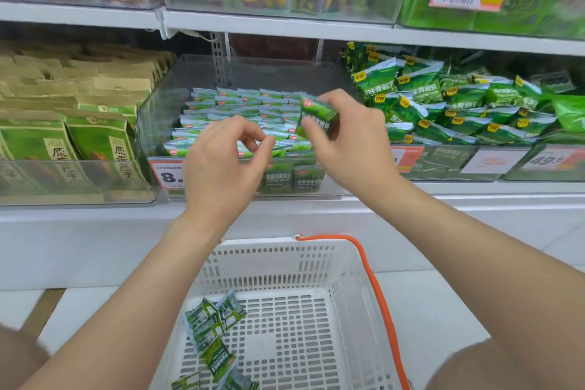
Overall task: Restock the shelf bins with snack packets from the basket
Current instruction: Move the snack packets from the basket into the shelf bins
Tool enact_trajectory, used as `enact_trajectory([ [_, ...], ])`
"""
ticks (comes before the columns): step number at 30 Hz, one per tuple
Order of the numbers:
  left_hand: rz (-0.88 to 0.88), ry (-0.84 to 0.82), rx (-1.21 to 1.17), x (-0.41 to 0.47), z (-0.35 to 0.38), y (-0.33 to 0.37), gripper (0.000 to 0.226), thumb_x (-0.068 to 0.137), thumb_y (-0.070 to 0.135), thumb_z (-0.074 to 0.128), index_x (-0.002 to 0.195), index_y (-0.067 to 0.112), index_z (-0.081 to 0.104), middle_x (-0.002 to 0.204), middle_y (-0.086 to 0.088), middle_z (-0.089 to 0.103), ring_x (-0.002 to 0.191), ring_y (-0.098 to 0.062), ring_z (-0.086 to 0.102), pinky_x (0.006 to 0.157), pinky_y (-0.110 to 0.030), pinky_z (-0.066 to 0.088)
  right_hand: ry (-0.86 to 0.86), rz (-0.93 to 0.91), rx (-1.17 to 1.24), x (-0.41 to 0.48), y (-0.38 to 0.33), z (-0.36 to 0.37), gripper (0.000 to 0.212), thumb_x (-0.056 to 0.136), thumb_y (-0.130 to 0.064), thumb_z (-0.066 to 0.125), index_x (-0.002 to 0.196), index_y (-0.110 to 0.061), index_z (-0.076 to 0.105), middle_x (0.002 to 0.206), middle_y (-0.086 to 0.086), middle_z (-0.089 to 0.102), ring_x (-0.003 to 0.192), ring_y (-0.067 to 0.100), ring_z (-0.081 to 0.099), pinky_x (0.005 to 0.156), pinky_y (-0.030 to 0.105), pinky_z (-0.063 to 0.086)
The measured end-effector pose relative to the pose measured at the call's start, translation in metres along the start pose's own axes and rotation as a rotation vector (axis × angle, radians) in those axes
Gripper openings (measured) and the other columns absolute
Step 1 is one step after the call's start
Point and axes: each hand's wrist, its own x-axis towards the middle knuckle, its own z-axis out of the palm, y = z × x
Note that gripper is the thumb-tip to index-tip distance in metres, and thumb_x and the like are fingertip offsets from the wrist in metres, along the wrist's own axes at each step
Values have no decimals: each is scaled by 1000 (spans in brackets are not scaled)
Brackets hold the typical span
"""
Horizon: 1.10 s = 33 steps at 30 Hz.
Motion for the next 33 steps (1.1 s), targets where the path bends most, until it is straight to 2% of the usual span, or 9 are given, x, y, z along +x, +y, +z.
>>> enact_trajectory([
  [2,84,-101,200,12,8,-9,20,101,40,64,94,21,67,92,7,67,89,-19,56,79,-36,44,-49,-18,-189,18,13,1,28,97,-36,67,115,-14,64,86,7,69,83,32,66,72,43,53],
  [5,44,-292,479,19,23,-17,48,105,56,37,103,20,69,108,0,69,103,-30,58,87,-44,43,-219,18,-465,39,21,6,28,100,-23,67,120,-5,59,105,18,63,97,43,63,72,45,51],
  [7,18,-333,601,17,28,-14,59,104,55,26,107,17,71,115,-3,70,105,-33,60,88,-45,42,-316,19,-579,47,18,12,29,95,-6,69,119,-2,52,105,22,62,97,46,64,64,44,43],
  [10,-20,-362,656,18,31,-11,63,98,47,21,113,15,73,125,-9,70,110,-36,61,97,-47,43,-445,17,-670,59,12,26,38,87,14,63,121,0,53,112,23,61,104,47,64,67,42,39],
  [14,-26,-400,688,18,30,-9,62,97,44,20,109,15,74,109,-9,73,102,-36,62,94,-47,44,-557,115,-677,73,19,47,33,87,16,58,117,2,61,118,23,59,110,47,63,72,43,43],
  [18,-13,-403,701,17,29,-11,61,99,42,19,105,17,73,103,-7,74,97,-34,61,90,-46,41,-623,196,-659,84,28,62,31,91,12,56,120,2,61,123,24,57,112,45,62,75,41,45],
  [28,12,-384,714,15,30,-16,54,101,39,24,95,18,73,89,-5,73,85,-33,61,83,-43,36,-614,2,-780,94,30,79,45,85,21,60,126,3,61,124,23,58,116,45,62,78,45,47],
  [30,15,-385,714,15,31,-17,53,101,39,24,94,18,72,89,-5,73,86,-33,62,85,-44,37,-603,12,-763,93,31,77,47,85,21,59,129,5,57,125,25,57,116,46,62,77,44,45],
  [33,22,-385,713,15,31,-19,54,102,39,23,95,19,72,91,-4,73,89,-32,62,88,-44,38,-632,89,-703,90,28,68,36,87,19,58,120,3,60,118,23,56,111,45,61,75,42,44],
])
